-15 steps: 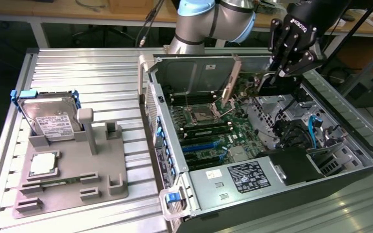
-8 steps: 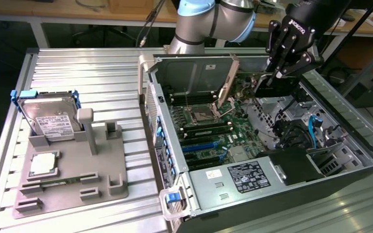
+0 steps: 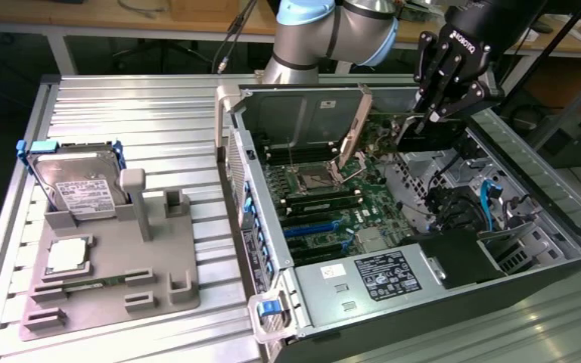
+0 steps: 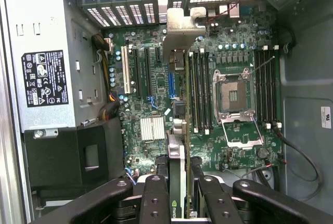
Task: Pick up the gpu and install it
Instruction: 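Insert the gpu into the slot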
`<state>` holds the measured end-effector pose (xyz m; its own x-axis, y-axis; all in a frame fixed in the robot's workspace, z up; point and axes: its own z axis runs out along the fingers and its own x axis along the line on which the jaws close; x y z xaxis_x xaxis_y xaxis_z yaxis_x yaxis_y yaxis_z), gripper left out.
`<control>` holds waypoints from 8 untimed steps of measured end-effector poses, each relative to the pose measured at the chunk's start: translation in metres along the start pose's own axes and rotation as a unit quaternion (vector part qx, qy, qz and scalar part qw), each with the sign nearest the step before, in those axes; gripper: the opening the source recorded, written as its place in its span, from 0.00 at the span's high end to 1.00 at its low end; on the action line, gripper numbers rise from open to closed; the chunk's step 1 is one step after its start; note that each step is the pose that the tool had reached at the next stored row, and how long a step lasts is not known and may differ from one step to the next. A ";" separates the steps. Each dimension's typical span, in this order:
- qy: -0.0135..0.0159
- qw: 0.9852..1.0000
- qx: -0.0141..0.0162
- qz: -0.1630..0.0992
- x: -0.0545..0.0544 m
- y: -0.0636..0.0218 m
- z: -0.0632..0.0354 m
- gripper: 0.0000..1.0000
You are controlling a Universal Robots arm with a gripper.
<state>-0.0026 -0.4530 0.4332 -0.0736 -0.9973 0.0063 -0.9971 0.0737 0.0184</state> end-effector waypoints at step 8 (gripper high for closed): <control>0.000 1.000 0.000 0.000 0.000 -0.0001 0.0048 0.73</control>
<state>-0.0026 -0.4530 0.4284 -0.0737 -0.9973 0.0063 -0.9971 0.0738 0.0184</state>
